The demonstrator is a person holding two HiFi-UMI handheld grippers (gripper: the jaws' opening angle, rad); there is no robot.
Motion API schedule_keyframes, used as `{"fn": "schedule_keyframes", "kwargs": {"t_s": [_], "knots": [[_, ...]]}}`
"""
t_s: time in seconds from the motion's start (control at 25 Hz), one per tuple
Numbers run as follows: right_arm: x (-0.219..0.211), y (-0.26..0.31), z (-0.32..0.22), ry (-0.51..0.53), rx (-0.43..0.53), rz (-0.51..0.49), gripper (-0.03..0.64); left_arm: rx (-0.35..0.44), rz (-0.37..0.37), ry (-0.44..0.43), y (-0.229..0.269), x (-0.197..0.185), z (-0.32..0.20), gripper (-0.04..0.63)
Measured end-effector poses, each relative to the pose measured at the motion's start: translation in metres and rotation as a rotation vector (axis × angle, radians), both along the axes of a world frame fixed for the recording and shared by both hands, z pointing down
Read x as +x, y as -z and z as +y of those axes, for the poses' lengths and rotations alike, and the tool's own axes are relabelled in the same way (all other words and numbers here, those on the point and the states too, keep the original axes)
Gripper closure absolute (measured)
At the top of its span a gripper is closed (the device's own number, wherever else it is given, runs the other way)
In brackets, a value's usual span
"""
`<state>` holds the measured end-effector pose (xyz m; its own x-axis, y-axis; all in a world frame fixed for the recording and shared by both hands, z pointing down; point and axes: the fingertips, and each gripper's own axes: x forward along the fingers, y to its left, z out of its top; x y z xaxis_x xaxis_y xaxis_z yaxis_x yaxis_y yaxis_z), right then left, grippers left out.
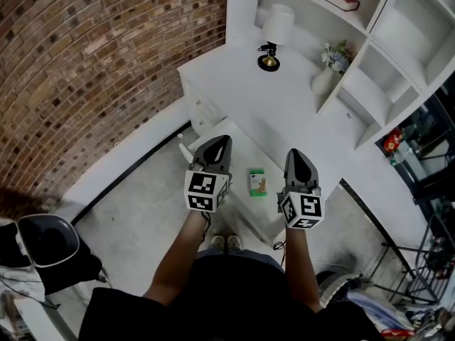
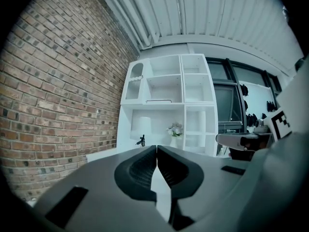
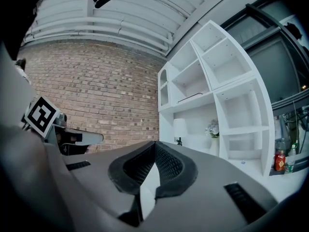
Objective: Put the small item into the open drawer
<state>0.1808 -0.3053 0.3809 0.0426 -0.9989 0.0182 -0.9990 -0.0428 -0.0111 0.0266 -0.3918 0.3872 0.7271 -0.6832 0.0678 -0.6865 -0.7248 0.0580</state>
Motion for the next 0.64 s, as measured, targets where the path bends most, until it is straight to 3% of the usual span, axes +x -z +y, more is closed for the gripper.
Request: {"fn": "schedule_keyframes", "kwargs": {"t_s": [0.64], "knots": [[0.0012, -0.0096, -0.0046, 0.013, -0.027, -0.012, 0.617, -0.034, -0.011, 0.03, -0.0074, -0.009, -0.0039, 0.572]]}}
